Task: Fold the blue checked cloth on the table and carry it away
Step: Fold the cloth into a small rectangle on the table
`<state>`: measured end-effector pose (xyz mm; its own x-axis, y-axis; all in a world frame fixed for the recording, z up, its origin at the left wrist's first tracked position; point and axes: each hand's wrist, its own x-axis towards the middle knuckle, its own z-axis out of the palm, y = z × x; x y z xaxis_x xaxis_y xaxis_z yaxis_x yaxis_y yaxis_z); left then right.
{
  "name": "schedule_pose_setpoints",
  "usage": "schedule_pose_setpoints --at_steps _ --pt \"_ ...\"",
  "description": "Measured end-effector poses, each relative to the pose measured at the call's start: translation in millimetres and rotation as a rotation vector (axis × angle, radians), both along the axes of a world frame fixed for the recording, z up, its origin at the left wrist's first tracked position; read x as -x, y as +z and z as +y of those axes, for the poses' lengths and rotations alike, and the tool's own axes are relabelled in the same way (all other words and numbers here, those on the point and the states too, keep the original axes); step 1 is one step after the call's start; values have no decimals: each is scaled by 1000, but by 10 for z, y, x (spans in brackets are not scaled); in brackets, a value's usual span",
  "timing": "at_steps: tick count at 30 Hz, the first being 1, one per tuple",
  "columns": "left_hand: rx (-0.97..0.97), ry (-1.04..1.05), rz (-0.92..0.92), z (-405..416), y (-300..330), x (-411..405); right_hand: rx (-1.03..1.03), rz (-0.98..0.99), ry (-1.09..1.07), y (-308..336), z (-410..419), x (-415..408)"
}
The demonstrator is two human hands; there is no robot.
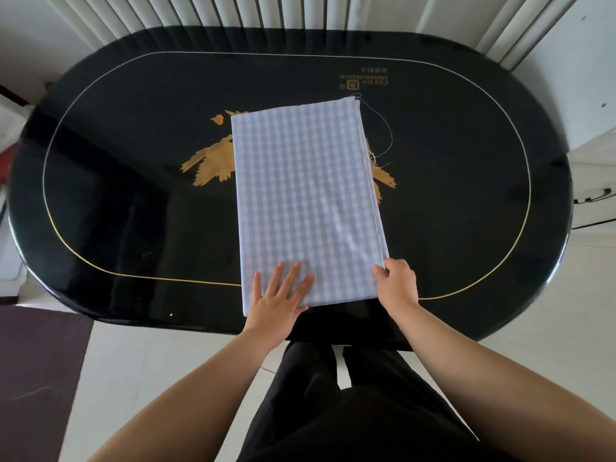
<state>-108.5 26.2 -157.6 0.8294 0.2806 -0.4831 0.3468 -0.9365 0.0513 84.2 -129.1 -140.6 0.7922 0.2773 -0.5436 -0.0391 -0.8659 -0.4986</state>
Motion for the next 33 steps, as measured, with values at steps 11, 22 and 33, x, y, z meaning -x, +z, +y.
schedule_pose_setpoints --at_steps 11,22,33 --pt "95 46 45 -358 113 -403 -21 169 -166 184 42 -242" --pt "101 109 47 -530 244 -670 -218 513 54 398 -9 -544" --pt "82 53 163 -468 345 -728 390 -712 1738 278 271 -910"
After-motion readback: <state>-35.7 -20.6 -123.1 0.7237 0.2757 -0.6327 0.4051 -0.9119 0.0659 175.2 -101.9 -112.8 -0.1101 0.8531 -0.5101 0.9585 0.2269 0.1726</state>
